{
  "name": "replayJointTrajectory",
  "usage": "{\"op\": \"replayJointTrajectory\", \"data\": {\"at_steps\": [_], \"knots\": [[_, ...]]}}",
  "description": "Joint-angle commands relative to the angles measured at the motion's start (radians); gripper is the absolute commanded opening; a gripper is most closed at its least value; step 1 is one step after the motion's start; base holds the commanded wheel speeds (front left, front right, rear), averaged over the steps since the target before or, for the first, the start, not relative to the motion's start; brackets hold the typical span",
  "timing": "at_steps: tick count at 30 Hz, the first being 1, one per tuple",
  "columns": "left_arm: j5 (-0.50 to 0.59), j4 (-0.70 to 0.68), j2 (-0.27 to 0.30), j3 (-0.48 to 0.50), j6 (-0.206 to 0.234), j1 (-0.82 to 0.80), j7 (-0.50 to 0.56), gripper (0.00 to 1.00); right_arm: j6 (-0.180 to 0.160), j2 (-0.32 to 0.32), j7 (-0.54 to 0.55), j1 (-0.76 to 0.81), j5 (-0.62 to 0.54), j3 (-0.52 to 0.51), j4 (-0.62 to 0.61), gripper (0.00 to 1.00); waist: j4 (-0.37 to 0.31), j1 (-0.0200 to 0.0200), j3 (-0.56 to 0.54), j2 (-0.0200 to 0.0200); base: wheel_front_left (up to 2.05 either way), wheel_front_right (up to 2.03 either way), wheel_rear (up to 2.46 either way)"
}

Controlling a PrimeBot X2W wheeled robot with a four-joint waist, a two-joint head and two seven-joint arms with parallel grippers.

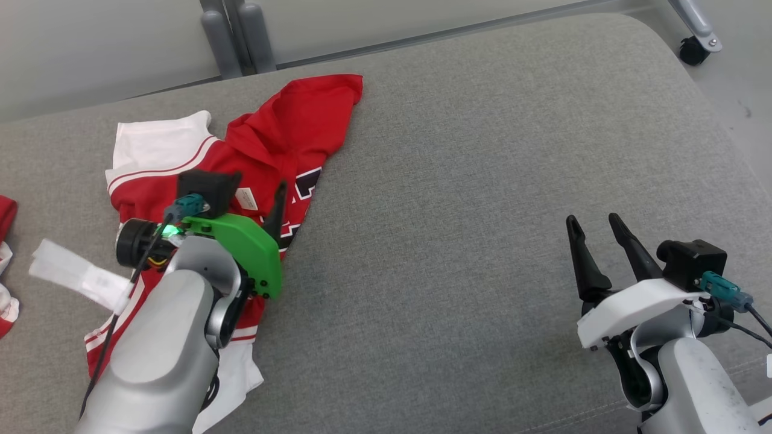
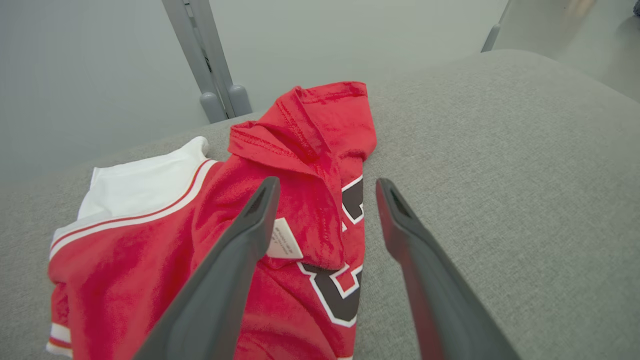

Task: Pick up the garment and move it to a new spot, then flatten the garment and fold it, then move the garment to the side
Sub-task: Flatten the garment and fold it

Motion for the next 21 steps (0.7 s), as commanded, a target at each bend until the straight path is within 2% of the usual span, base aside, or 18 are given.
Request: {"op": "replayJointTrajectory", "data": {"at_steps": [1, 5, 7, 10, 11, 12, 17, 19, 20, 21], "knots": [[0.020, -0.011, 0.004, -0.016, -0.007, -0.001, 0.027, 1.00, 0.000, 0.001, 0.004, 0.008, -0.003, 0.005, -0.005, 1.00, 0.004, 0.0000, -0.009, 0.0000, 0.00, 0.00, 0.00], [0.045, -0.010, 0.011, -0.072, -0.007, -0.027, 0.145, 1.00, 0.000, 0.008, -0.001, -0.007, 0.005, 0.019, -0.010, 1.00, -0.011, 0.0000, 0.007, 0.0000, 0.00, 0.00, 0.00], [0.045, 0.006, 0.002, -0.094, -0.023, -0.050, 0.196, 1.00, 0.000, 0.013, -0.006, -0.011, 0.009, 0.023, -0.005, 1.00, -0.022, 0.0000, 0.024, 0.0000, 0.00, 0.00, 0.00], [0.045, 0.048, 0.005, -0.097, -0.022, -0.073, 0.219, 1.00, 0.000, 0.015, -0.013, -0.021, 0.011, 0.026, 0.001, 1.00, -0.032, 0.0000, 0.037, 0.0000, 0.00, 0.00, 0.00], [0.045, 0.068, 0.006, -0.098, -0.022, -0.083, 0.226, 0.93, 0.000, 0.015, -0.015, -0.024, 0.012, 0.028, 0.004, 1.00, -0.036, 0.0000, 0.041, 0.0000, 0.00, 0.00, 0.00], [0.038, 0.085, 0.004, -0.095, -0.025, -0.089, 0.227, 0.91, 0.000, 0.016, -0.017, -0.027, 0.012, 0.030, 0.007, 1.00, -0.039, 0.0000, 0.043, 0.0000, 0.00, 0.00, 0.00], [0.043, 0.160, 0.001, -0.092, -0.011, -0.118, 0.215, 0.86, 0.000, 0.018, -0.027, -0.037, 0.014, 0.034, 0.019, 1.00, -0.048, 0.0000, 0.052, 0.0000, 0.00, 0.00, 0.00], [0.040, 0.188, -0.003, -0.095, -0.018, -0.124, 0.207, 0.75, 0.000, 0.019, -0.030, -0.039, 0.015, 0.036, 0.024, 1.00, -0.050, 0.0000, 0.053, 0.0000, 0.00, 0.00, 0.00], [0.042, 0.200, -0.003, -0.095, -0.014, -0.129, 0.204, 0.59, 0.000, 0.019, -0.031, -0.040, 0.014, 0.037, 0.027, 1.00, -0.051, 0.0000, 0.053, 0.0000, 0.00, 0.00, 0.00], [0.042, 0.215, -0.006, -0.096, -0.013, -0.135, 0.201, 0.37, 0.000, 0.019, -0.032, -0.041, 0.015, 0.038, 0.031, 1.00, -0.051, 0.0000, 0.052, 0.0000, 0.00, 0.00, 0.00]]}}
